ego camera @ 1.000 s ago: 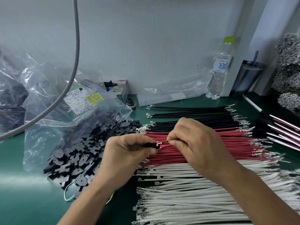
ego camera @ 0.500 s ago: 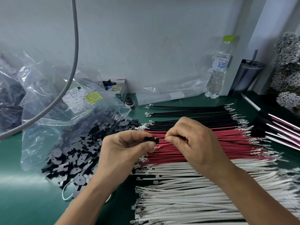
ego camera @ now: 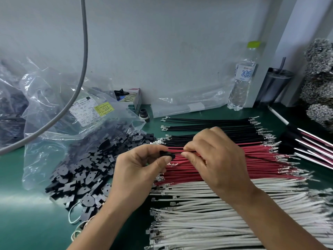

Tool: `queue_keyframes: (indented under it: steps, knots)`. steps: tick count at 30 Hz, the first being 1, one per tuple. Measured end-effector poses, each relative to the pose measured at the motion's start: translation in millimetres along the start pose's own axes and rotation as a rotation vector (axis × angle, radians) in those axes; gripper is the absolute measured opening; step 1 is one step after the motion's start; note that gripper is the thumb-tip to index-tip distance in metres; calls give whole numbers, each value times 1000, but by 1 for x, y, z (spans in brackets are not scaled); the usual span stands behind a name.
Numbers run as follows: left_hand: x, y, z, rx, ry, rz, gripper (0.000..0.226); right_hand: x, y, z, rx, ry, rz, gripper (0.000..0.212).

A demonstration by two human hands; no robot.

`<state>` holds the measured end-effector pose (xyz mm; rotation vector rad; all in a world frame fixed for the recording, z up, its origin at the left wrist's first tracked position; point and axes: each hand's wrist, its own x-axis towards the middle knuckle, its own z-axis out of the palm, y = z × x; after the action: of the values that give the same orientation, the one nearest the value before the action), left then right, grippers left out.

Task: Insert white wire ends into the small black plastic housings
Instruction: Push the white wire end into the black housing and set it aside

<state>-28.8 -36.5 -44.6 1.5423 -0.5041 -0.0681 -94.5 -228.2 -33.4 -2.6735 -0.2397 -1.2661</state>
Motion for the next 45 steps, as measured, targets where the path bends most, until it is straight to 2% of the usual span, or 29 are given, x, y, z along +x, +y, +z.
queue_keyframes:
  steps: [2,5,7,10,13,16,19,22,29,35,38,42,45]
  knots:
    - [1,-3,-1,17,40,2,30,-3,3,-2,-33,38,-32,8]
    - [1,-4,-2,77,59,23,24,-9,2,2,-46,-169,-56,9]
    - [1,-4,0,81,61,18,19,-10,0,5,-55,-288,-2,7]
    - [1,-6,1,71,69,-3,18,-7,0,7,-20,-334,76,5]
    - [2,-6,-1,44,88,-16,14,-9,1,7,-3,-316,76,7]
    - [3,-4,-4,-20,87,-43,13,-6,2,3,20,-212,58,8]
    - [5,-2,-9,-164,48,-117,24,-2,1,-2,31,-92,26,14]
    - [7,-3,-11,-286,-13,-171,34,0,-5,-4,51,-38,5,13]
    - [9,-5,-10,-408,-80,-236,46,0,-7,-4,120,-35,42,11]
    - [9,-5,-10,-439,-84,-263,36,1,-10,-7,102,-44,69,11]
    - [9,-6,-12,-430,-89,-269,40,1,-9,-8,62,-80,25,3]
    - [9,-5,-12,-433,-74,-281,49,2,-8,-12,-23,-135,-63,13]
    - [9,-3,-12,-417,-65,-294,39,3,-9,-14,-40,-172,-103,14]
